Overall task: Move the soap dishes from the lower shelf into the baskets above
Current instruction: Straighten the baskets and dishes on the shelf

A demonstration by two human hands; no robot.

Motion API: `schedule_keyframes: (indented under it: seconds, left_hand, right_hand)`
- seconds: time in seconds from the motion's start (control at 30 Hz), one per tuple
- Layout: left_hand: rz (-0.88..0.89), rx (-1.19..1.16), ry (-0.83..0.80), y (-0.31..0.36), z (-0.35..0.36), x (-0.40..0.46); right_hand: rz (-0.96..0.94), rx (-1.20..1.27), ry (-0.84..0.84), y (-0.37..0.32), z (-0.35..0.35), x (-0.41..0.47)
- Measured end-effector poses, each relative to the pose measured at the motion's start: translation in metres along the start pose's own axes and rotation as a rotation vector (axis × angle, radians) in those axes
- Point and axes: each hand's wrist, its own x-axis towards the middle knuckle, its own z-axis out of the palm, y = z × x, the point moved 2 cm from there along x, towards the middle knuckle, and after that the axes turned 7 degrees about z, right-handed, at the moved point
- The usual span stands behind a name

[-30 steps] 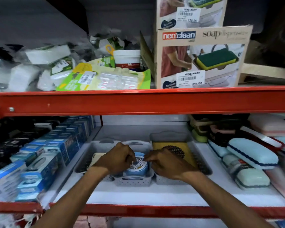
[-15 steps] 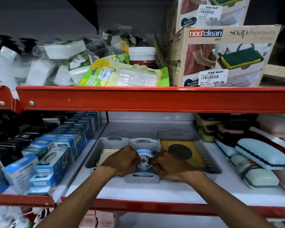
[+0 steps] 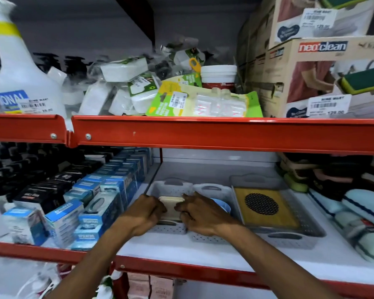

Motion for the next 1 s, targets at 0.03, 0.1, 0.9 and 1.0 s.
schedule_keyframes:
  seconds: [0.03,0.1,0.9,1.0]
  left_hand:
    - [0.000,0.002,-0.010,-0.002,0.001,-0.001]
    - [0.003,0.013,-0.009,-0.005,0.000,-0.002]
    - [0.070,-0.217,0.113,0.034,0.017,-0.039]
    - [0.043,-0.255,0.138,0.035,0.018,-0.052]
  right_hand:
    - [0.011,-0.008,-0.001,-0.004,0.004,0.005]
    - [0.033,0.000,0.018,-0.006,0.006,0.011]
    - [0.227,-0.130,0.098,-0.018,-0.017,-0.083]
    - [0.216,-0.114,0.096,-0.025,-0.020,-0.094]
